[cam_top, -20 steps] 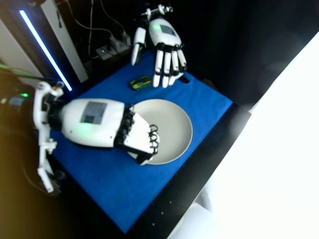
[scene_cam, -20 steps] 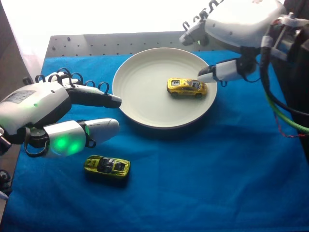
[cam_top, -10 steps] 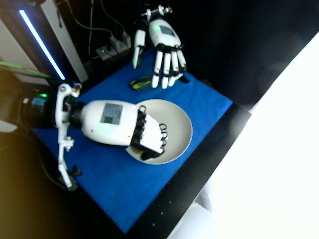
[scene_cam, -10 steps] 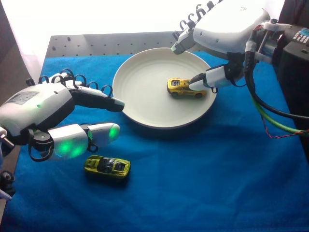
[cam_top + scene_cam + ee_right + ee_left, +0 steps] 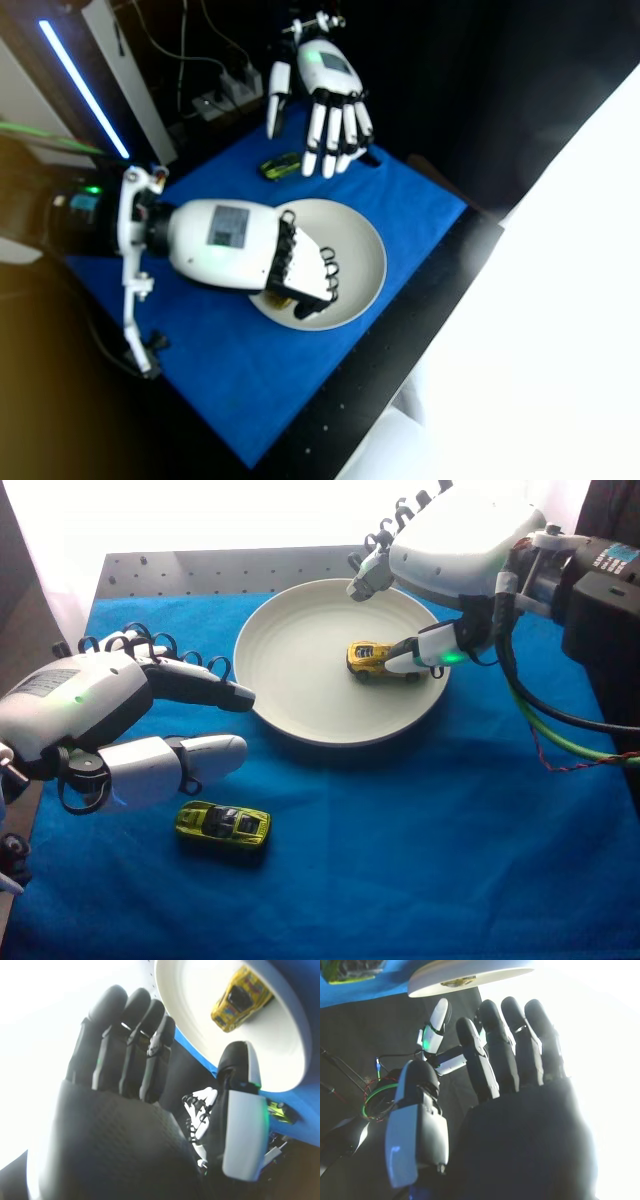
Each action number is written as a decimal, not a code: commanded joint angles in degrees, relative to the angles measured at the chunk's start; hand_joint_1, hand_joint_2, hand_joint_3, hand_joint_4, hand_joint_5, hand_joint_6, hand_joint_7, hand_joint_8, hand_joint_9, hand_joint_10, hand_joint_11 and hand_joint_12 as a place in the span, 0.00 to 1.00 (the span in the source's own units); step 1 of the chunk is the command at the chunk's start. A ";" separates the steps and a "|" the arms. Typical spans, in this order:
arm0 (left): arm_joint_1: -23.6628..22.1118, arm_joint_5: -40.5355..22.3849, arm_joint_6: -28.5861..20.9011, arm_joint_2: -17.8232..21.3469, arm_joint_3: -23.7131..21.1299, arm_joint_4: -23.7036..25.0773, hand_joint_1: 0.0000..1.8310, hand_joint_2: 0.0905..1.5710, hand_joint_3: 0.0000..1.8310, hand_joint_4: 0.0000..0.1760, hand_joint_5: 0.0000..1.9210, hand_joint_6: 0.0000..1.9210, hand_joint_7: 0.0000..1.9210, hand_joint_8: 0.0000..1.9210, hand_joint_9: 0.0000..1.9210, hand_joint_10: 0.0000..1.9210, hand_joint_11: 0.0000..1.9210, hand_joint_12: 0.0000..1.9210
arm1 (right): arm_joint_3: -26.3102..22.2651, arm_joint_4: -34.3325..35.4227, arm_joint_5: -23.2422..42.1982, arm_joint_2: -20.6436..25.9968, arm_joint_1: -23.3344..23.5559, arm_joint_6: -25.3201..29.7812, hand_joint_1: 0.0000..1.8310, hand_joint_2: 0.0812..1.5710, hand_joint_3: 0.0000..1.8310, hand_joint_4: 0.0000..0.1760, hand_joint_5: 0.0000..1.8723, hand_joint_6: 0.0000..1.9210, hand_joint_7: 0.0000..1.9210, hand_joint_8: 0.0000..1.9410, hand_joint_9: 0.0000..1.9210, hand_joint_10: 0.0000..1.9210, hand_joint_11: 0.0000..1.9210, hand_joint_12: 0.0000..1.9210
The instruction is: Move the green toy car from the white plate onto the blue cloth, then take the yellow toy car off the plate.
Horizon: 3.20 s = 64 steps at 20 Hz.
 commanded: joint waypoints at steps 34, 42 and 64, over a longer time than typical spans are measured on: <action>-0.08 -7.93 -0.15 -0.17 -0.17 0.39 0.25 0.77 0.00 0.54 0.39 0.00 0.35 0.01 0.14 0.48 0.00 0.85 | 3.80 -0.01 2.26 -3.73 -0.58 -0.23 0.52 0.60 0.00 0.00 0.48 0.01 0.33 0.44 0.29 0.62 0.23 0.90; -0.06 -8.25 -0.16 -0.17 -0.29 0.39 0.25 0.77 0.00 0.51 0.39 0.00 0.35 0.01 0.16 0.41 0.00 0.82 | 4.15 0.07 2.04 -3.97 -0.59 -0.23 0.55 0.62 0.00 0.00 0.49 0.01 0.37 0.41 0.34 0.61 0.27 0.89; 1.05 -9.21 -0.42 -0.16 -0.40 -0.70 0.41 0.84 0.00 0.99 0.30 0.80 0.37 0.01 0.18 0.40 0.00 0.85 | -1.47 0.41 8.47 0.97 -0.67 -0.23 0.66 0.73 0.00 0.00 0.45 0.58 0.47 0.65 0.44 0.63 0.38 0.86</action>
